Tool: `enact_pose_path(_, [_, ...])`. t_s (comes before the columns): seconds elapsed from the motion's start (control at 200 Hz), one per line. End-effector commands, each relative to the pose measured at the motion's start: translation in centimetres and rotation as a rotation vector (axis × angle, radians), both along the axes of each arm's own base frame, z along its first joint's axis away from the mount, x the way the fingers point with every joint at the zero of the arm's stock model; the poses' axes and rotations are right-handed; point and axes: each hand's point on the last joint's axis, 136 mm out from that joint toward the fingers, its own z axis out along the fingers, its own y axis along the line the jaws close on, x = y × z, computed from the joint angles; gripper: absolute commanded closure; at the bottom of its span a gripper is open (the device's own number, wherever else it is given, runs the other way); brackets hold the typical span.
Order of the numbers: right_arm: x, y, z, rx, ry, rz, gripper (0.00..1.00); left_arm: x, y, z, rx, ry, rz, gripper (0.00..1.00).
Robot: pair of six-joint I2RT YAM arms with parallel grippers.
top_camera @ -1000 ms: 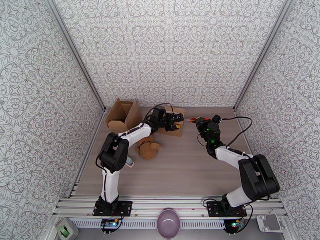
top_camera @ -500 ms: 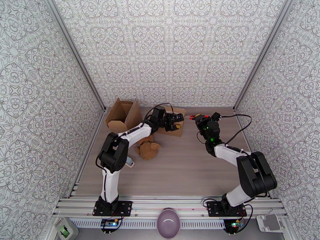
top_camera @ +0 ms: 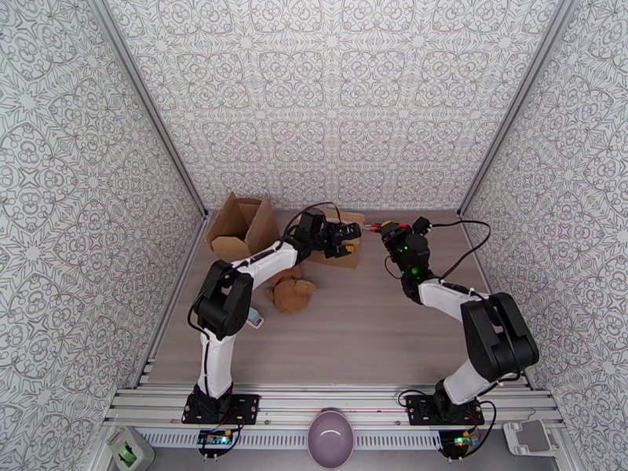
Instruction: Unpack the express box
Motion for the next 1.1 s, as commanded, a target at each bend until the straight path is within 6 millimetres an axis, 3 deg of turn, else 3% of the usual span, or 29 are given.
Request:
enact_pose_path(0.0, [0.4,-0.7,0.9,-0.015,-0.026,-0.02,1.0,-1.5,-0.2,-0.7,0.024,0.031,-0.029,0.43])
enact_pose_path(0.66, [0.9,-0.8,-0.4,0.008,-0.007,-0.022,1.0,-1.2,-0.2,-0.7,0.018,0.029,-0.028,0.44])
enact_pose_path(1.095, [0.0,0.0,-2.3,0.146,0.057,0.014,1.0,0.5,-0.4,-0.4,0.011,-0.001,0.04,0.46])
